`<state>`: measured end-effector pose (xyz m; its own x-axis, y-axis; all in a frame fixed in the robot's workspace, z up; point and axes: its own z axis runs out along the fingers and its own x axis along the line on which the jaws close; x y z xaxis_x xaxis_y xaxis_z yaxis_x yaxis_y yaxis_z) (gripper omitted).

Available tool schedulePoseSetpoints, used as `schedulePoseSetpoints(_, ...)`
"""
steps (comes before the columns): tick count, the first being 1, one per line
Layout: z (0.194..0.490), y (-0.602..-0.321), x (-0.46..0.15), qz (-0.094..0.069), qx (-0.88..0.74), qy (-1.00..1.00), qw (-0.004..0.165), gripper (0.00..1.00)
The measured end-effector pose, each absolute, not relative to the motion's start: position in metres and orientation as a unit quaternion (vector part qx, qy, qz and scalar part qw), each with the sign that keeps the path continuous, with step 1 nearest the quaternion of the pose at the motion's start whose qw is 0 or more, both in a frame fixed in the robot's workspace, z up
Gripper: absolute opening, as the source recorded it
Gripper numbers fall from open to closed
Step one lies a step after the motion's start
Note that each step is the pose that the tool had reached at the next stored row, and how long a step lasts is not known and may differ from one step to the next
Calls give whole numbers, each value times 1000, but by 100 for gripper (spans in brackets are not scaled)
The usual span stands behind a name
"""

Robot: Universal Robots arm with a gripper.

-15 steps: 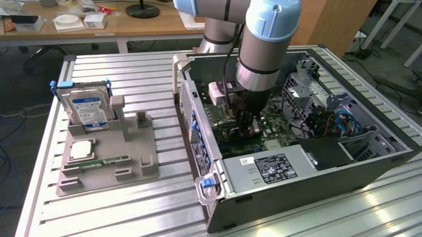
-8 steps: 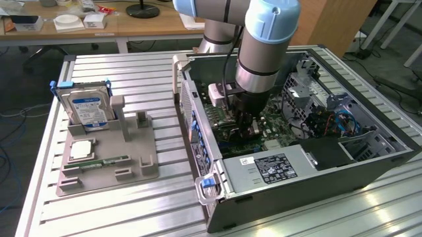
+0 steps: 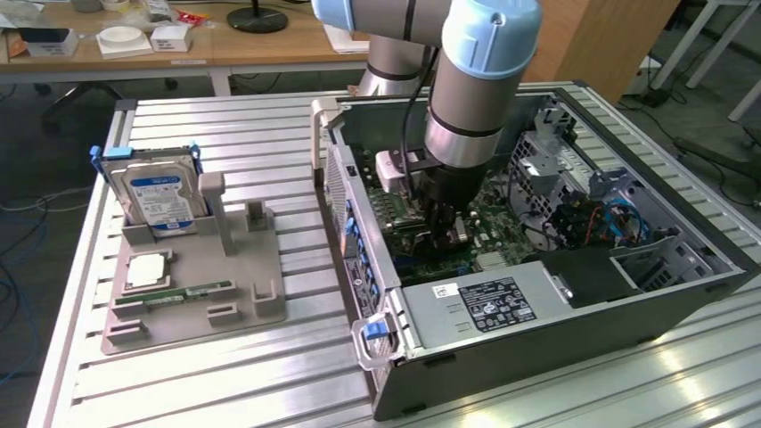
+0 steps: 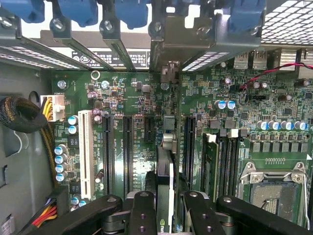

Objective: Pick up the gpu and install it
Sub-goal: 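Insert the gpu into the slot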

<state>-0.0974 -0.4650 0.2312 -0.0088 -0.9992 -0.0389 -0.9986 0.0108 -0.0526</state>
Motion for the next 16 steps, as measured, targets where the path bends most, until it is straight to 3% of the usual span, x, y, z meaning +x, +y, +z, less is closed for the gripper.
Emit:
schedulePoseSetpoints(3,232,-465,-98,-5,-703,710,33,27)
schedulePoseSetpoints(4,234,-465,-97,-5,-703,710,32,34)
schedulePoseSetpoints(16,256,-465,-97,-6,-703,710,33,34)
